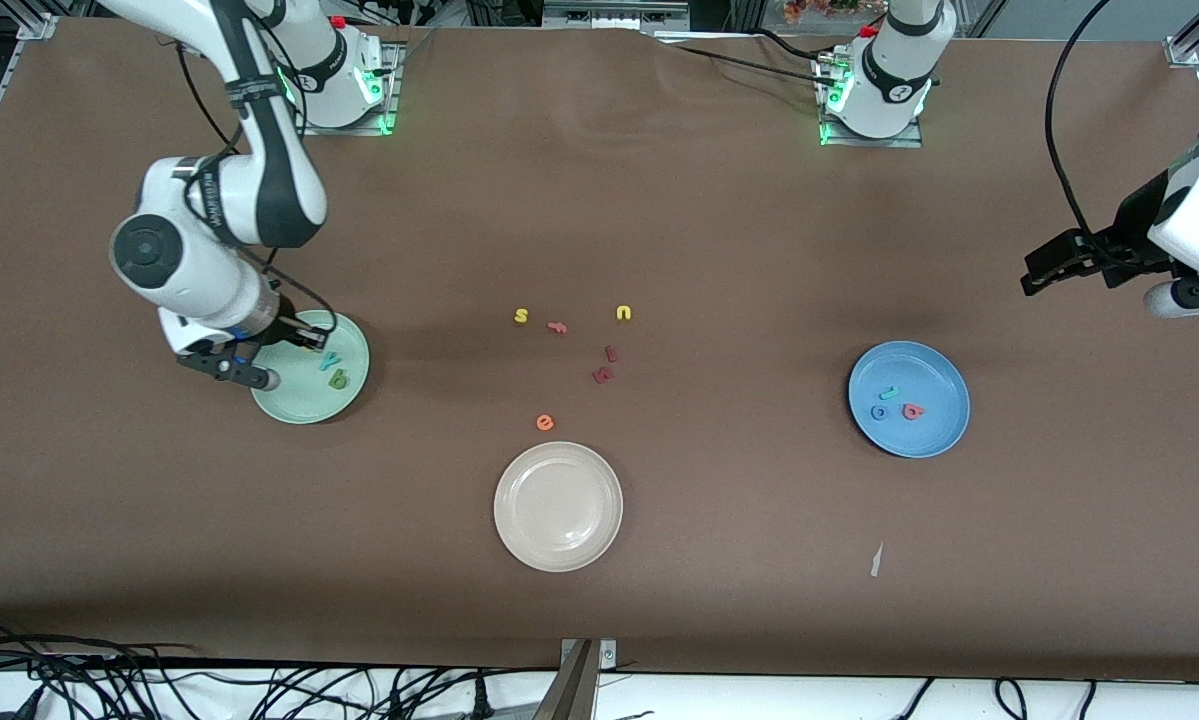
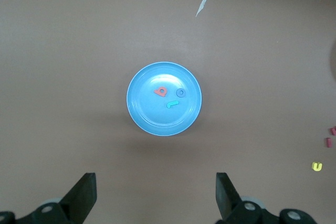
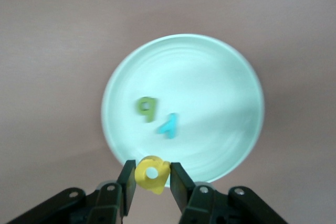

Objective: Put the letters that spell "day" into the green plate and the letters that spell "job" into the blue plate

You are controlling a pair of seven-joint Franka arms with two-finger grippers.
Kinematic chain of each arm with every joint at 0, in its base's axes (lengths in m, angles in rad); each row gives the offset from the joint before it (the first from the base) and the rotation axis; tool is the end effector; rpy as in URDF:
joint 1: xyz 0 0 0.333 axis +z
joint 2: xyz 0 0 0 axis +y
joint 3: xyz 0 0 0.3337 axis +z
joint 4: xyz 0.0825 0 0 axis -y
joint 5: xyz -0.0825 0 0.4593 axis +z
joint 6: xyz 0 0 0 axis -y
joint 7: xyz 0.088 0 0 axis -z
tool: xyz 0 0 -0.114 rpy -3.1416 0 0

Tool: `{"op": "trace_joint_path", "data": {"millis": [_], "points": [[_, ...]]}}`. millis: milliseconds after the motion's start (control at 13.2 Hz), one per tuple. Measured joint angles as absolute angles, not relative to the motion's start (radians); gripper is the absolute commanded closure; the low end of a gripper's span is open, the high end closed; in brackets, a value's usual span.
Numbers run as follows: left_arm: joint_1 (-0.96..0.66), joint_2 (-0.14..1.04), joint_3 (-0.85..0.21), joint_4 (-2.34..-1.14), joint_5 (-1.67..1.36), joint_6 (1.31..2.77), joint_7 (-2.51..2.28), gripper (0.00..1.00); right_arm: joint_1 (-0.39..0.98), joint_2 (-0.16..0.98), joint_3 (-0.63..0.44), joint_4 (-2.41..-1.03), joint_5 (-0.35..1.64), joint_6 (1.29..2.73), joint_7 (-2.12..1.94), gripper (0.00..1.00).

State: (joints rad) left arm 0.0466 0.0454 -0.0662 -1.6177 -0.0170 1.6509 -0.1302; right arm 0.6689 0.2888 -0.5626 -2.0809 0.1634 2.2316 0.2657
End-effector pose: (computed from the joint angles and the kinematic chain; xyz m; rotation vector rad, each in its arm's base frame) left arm 0.6489 -0.0137 0.5874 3.1176 0.1749 -0.0212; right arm 0.6248 0.0733 0.2598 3.0698 -0.3917 -0.1234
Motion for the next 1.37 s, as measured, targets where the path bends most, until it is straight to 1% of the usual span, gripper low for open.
{"op": "trace_joint_path", "data": {"millis": [76,152,380,456,608,684,760,988,1140,1368], "points": [[0.046,0.045,-0.066,-1.618,-0.015,1.651,-0.126,0.00,0.669,0.289,-0.575,-2.092,0.164,2.232,0.239,0.25],[0.047,0.045,-0.066,-1.619,-0.015,1.651,-0.125,0.00,0.669,0.289,-0.578,-2.096,0.164,2.232,0.229,0.17],[0.054,0.047,-0.065,-1.627,-0.015,1.651,-0.124,0.00,0.673,0.277,-0.578,-2.091,0.164,2.223,0.227,0.15],[0.054,0.047,-0.064,-1.628,-0.015,1.651,-0.123,0.00,0.673,0.270,-0.578,-2.075,0.164,2.193,0.227,0.15],[0.054,0.047,-0.064,-1.629,-0.015,1.652,-0.123,0.00,0.673,0.259,-0.582,-2.000,0.164,2.082,0.227,0.14],[0.054,0.047,-0.064,-1.629,-0.015,1.652,-0.123,0.00,0.673,0.254,-0.583,-1.953,0.164,2.028,0.227,0.11],[0.054,0.047,-0.064,-1.629,-0.015,1.652,-0.123,0.00,0.673,0.248,-0.584,-1.906,0.164,1.983,0.227,0.10],[0.054,0.047,-0.064,-1.629,-0.015,1.652,-0.123,0.00,0.674,0.231,-0.585,-1.784,0.164,1.890,0.218,0.10],[0.055,0.047,-0.064,-1.629,-0.015,1.653,-0.122,0.00,0.674,0.194,-0.585,-1.756,0.163,1.877,0.185,0.09],[0.055,0.047,-0.064,-1.629,-0.015,1.653,-0.121,0.00,0.673,0.104,-0.594,-1.750,0.124,1.836,0.125,0.09]]}}
